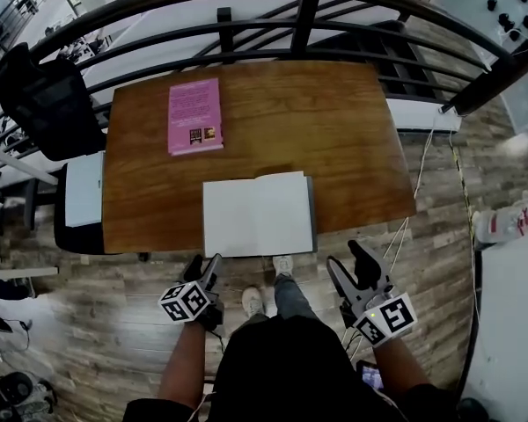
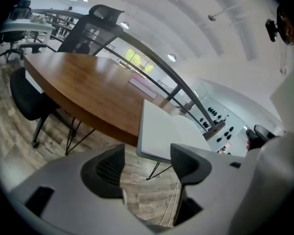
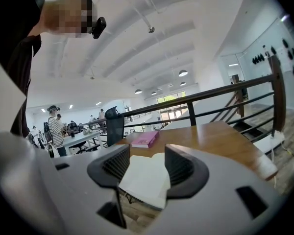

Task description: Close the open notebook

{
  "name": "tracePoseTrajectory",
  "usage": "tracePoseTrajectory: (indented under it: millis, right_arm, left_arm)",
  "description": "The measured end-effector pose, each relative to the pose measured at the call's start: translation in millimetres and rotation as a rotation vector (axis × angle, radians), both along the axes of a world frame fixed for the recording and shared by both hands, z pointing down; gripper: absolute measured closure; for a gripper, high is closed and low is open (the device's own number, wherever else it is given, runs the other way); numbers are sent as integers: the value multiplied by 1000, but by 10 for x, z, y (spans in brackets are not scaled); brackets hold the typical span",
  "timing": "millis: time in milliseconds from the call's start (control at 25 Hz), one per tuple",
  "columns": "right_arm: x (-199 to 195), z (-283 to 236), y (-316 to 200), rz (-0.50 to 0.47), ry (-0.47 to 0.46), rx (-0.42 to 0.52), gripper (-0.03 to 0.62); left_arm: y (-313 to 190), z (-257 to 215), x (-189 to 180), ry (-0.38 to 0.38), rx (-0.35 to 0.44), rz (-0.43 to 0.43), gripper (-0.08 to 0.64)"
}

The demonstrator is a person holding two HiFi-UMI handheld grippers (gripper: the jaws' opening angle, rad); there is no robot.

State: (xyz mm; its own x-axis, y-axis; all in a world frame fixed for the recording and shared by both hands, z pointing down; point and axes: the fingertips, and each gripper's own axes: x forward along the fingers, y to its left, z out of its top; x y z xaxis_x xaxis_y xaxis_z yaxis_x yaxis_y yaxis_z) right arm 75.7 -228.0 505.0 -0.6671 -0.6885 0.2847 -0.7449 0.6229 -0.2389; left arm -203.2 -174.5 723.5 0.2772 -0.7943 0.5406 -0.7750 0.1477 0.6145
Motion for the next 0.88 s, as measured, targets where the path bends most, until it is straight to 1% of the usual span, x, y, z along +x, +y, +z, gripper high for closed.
tracePoseTrajectory:
  millis: [200,280,400,480,560,640,760,880]
  right_arm:
    - [87,29,-120,3,17,-13,376]
    - [108,10,-164,5,20,-11,379]
    - [122,1,-226,7,20,-8,385]
    - [119,5,-257,5,17,-10,387]
    - [108,-8,-271,2,11,-9,390]
    - [96,-33,-278,-2,8,-4,391]
    - [86,-76,-287,-5,1,11,393]
    - [97,-136,-280,-3,-9,28,394]
  left_arm:
    - [-113,165,-10,106,-32,-72,265]
    - [-150,165,13,138,-35,-77,281]
    - [-183,119,61,175,-20,-70,340]
    - [-185,92,58,183,-14,-81,399]
    - [-185,24,42,170,-3,-91,440]
    - [-197,-88,43,139,24,-81,482]
    - [-235,-297,69,73,75,-41,495]
    - [-293,-574,149,0,140,16,500]
